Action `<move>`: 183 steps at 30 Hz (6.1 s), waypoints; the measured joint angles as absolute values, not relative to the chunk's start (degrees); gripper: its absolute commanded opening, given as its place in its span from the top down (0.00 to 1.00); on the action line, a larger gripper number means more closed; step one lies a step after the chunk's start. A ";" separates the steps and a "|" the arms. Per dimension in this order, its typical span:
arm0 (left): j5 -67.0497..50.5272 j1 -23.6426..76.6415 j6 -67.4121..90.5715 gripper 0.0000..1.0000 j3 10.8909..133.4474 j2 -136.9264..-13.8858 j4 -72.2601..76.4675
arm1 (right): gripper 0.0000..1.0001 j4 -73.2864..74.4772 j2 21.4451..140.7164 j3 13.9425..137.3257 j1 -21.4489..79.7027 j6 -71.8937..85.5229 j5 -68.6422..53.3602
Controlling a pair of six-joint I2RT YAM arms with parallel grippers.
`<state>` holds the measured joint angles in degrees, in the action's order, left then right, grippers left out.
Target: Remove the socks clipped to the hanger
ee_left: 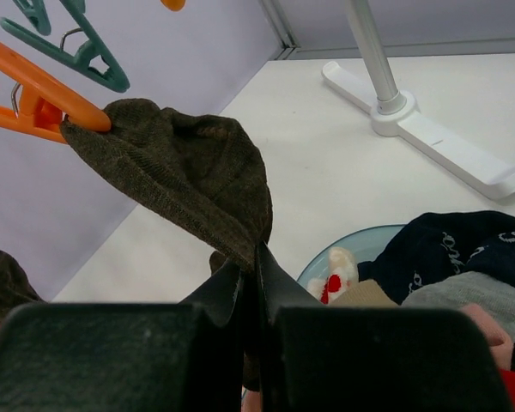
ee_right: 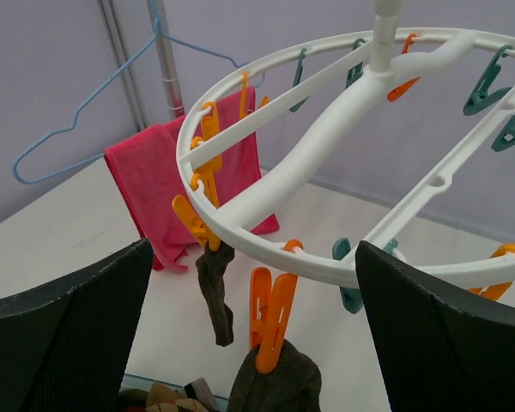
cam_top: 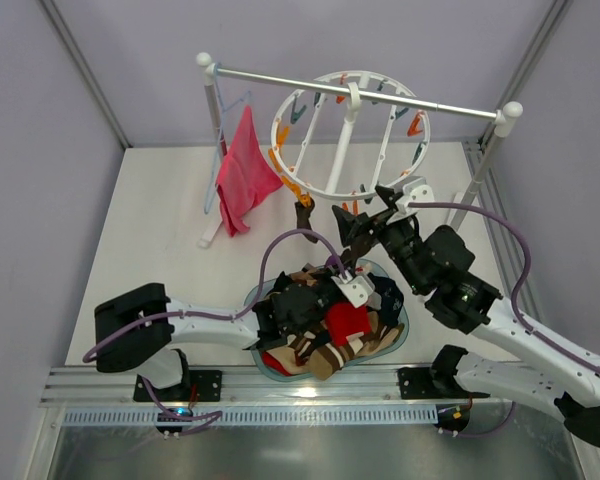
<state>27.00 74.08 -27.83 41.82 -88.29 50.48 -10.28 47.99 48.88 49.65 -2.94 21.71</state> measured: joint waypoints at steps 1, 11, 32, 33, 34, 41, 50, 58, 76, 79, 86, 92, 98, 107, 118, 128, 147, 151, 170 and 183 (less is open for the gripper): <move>27.11 74.08 -28.12 1.00 41.74 -88.12 50.54 | 0.00 -9.15 48.53 49.78 51.00 -2.98 23.24; 31.79 74.11 -31.55 1.00 41.74 -88.77 52.14 | 0.00 0.45 50.13 53.25 58.83 -2.87 38.83; 37.95 74.11 -35.11 1.00 41.50 -92.25 58.41 | 0.00 14.39 69.87 69.93 65.67 1.43 55.42; 38.11 74.08 -34.98 1.00 41.32 -92.25 58.87 | 0.00 15.05 70.57 70.65 65.73 1.72 56.12; 38.28 74.06 -34.96 1.00 41.15 -92.25 59.27 | 0.00 15.57 71.09 71.22 65.78 2.00 56.71; 38.96 73.97 -35.07 1.00 39.29 -91.72 60.12 | 0.00 20.51 72.79 72.99 65.89 5.74 59.29; 39.07 74.19 -35.51 1.00 37.87 -90.48 60.38 | 0.03 23.33 74.48 73.78 65.71 7.49 59.05; 39.86 74.61 -35.46 1.00 37.69 -90.32 61.12 | 0.07 25.56 76.97 75.96 63.99 8.34 57.84; 42.52 75.42 -35.27 1.00 37.56 -90.35 63.40 | 0.96 31.33 82.19 82.08 62.76 11.09 61.60; 42.94 75.59 -35.44 1.00 37.56 -90.43 63.44 | 0.96 31.16 82.17 82.08 62.57 11.49 62.63; 42.26 77.36 -39.81 1.00 37.56 -90.96 62.70 | 0.55 29.06 82.89 80.58 62.28 10.74 65.01; 41.39 77.21 -38.87 1.00 36.14 -88.73 60.84 | 0.00 25.69 81.95 76.62 62.28 8.80 65.32; 38.54 76.05 -32.69 1.00 34.76 -80.88 49.34 | 0.00 18.57 75.75 69.93 62.30 5.96 62.92; 29.39 73.82 -13.26 1.00 37.60 -61.14 27.68 | 0.01 5.76 57.43 52.36 62.35 1.96 56.38; 27.88 73.36 2.81 1.00 30.41 -53.93 16.99 | 0.00 -1.28 47.86 37.60 61.93 1.63 53.28; 35.16 74.11 15.75 1.00 21.30 -68.58 25.50 | 0.00 -3.95 34.74 28.45 61.41 2.42 53.10; 45.65 83.05 16.99 0.32 26.13 -65.06 18.68 | 0.00 -5.65 33.74 27.31 61.36 2.76 52.95; 46.98 83.20 16.05 0.16 26.37 -60.58 15.09 | 0.00 -5.63 33.74 27.31 61.36 2.87 52.77; 53.74 83.29 9.91 0.00 28.75 -40.27 8.38 | 0.00 -5.80 32.51 26.44 61.36 2.90 52.03; 54.19 83.29 5.58 0.00 27.44 -50.35 11.81 | 0.00 -6.02 31.77 26.11 61.25 2.90 51.42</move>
<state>54.19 83.29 5.58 27.44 -50.35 11.81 -6.02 31.77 26.11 61.25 2.90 51.42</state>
